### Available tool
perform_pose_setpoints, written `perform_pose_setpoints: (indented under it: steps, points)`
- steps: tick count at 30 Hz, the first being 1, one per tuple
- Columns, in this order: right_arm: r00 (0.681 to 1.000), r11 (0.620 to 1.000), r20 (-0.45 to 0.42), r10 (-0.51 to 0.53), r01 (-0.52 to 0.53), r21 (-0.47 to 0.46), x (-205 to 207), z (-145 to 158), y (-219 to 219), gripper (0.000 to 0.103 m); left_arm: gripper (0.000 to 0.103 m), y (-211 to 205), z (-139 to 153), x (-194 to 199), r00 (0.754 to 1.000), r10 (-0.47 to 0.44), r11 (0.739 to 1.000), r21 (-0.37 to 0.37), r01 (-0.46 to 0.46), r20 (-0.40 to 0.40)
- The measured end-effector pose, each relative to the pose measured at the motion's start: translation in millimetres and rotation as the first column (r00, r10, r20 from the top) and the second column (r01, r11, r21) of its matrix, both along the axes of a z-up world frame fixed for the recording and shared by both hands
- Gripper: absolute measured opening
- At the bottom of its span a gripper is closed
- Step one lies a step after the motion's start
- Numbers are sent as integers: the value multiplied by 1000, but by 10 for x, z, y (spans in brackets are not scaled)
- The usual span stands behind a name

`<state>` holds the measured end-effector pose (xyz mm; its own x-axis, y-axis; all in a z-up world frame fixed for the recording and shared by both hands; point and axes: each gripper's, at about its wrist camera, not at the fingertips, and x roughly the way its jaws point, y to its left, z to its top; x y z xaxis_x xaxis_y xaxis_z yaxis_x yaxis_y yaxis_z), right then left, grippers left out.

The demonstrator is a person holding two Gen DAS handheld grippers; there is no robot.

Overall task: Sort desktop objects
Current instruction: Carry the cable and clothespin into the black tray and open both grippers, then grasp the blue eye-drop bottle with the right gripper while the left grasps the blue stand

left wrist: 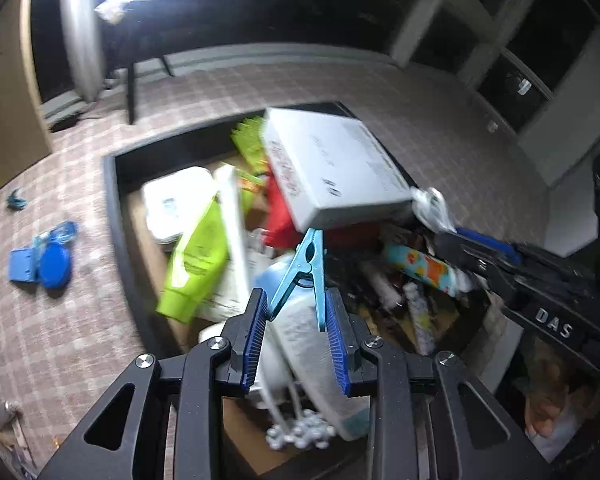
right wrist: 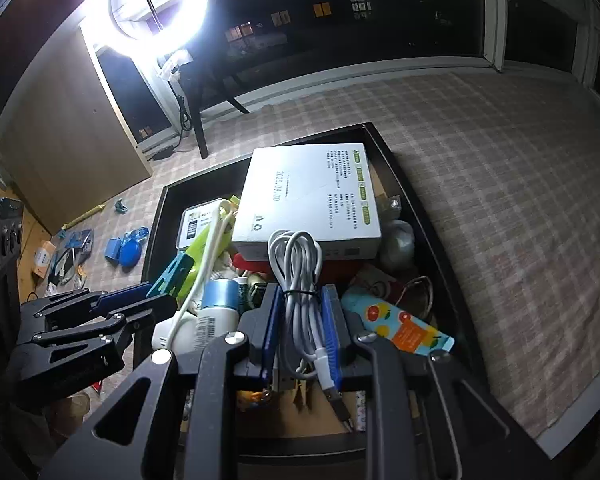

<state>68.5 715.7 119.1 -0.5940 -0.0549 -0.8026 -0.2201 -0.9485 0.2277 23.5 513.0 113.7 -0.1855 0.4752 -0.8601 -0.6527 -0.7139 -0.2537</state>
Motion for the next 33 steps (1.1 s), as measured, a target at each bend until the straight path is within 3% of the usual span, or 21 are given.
perform_pose_setpoints:
  steps: [2, 3, 12, 18, 23, 29, 33]
  points:
    - [1000, 1000, 6, 12, -12, 12, -30, 12, -16, 22, 43, 17, 20, 11, 1000, 18, 1000, -19, -18, -18]
    - [1000, 1000, 7, 0, 0, 27, -44, 27, -19, 27, 45, 8, 36, 4, 999, 29, 999, -13, -29, -27]
    - [997, 997, -35, 74, -73, 26, -291, 225, -209, 31, 46, -343, 126, -271, 993, 111, 994, -21, -112, -40]
    - [987, 988, -34, 155, -154, 25, -556, 297, -554, 33, 58, -738, 160, -546, 982, 178, 983, -33, -180, -64]
    - [964, 965, -53, 262, -260, 43, -837, 369, -991, 41, 63, -1165, 156, -795, 974, 214, 975, -37, -217, -73]
    - [930, 930, -24, 367, -366, 35, -1296, 350, -1459, 41, 75, -1723, 5, -1080, 954, 294, 953, -60, -298, -60]
    - [898, 896, 9, 440, -439, 62, -1582, 268, -1774, 41, 75, -1942, -170, -1212, 949, 311, 946, -85, -314, -46]
